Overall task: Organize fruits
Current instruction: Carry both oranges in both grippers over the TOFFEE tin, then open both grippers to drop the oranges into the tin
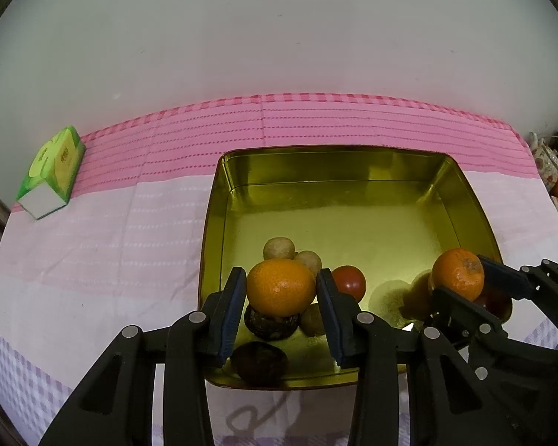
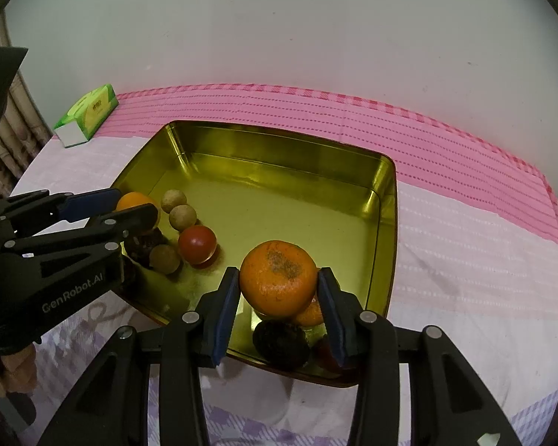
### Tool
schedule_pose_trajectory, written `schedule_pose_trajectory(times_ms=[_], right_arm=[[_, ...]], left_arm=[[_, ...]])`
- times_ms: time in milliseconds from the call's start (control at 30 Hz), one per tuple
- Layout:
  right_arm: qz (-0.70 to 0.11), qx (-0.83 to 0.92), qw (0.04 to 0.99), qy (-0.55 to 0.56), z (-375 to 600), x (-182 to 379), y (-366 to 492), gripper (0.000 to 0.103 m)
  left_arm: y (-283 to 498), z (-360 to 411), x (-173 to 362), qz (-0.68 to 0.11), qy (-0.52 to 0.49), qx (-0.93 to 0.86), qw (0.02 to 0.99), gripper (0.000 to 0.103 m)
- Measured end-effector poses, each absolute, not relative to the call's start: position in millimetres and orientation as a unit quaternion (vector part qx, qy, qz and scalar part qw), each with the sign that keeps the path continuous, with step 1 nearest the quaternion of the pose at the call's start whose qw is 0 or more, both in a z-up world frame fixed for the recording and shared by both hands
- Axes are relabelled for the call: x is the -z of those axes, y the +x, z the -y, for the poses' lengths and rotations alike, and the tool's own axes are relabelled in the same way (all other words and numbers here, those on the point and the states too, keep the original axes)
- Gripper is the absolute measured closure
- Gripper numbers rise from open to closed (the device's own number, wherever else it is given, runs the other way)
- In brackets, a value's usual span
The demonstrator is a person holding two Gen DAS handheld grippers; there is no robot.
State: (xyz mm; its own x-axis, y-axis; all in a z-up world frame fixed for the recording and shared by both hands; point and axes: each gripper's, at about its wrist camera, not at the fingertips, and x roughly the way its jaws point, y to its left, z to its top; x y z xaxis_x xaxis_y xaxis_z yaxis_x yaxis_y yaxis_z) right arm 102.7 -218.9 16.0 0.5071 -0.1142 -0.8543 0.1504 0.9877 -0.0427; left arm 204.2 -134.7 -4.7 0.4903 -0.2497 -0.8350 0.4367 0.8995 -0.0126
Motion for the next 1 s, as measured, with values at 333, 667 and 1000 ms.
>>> schedule_pose_trajectory(times_ms=[333, 667, 1000], right_arm=[[-0.486, 0.079, 0.87, 0.025, 220.3, -16.7, 102.4, 0.062], [-0.479, 0.08, 0.874, 0.026, 217.3, -25.7, 100.5, 0.054], [-0.474, 0.09, 0.875, 0.03, 212.9, -33.1, 78.6, 0.046]], left_arm=[[196.7, 131.6, -2.0, -0.446, 0.12, 0.194, 0.866, 0.063], [189.9, 125.7, -6.0, -0.451, 0.109, 0.189, 0.866, 0.063], [164.5, 112.6, -13.8, -0.448, 0.101, 0.178, 0.87, 0.063]])
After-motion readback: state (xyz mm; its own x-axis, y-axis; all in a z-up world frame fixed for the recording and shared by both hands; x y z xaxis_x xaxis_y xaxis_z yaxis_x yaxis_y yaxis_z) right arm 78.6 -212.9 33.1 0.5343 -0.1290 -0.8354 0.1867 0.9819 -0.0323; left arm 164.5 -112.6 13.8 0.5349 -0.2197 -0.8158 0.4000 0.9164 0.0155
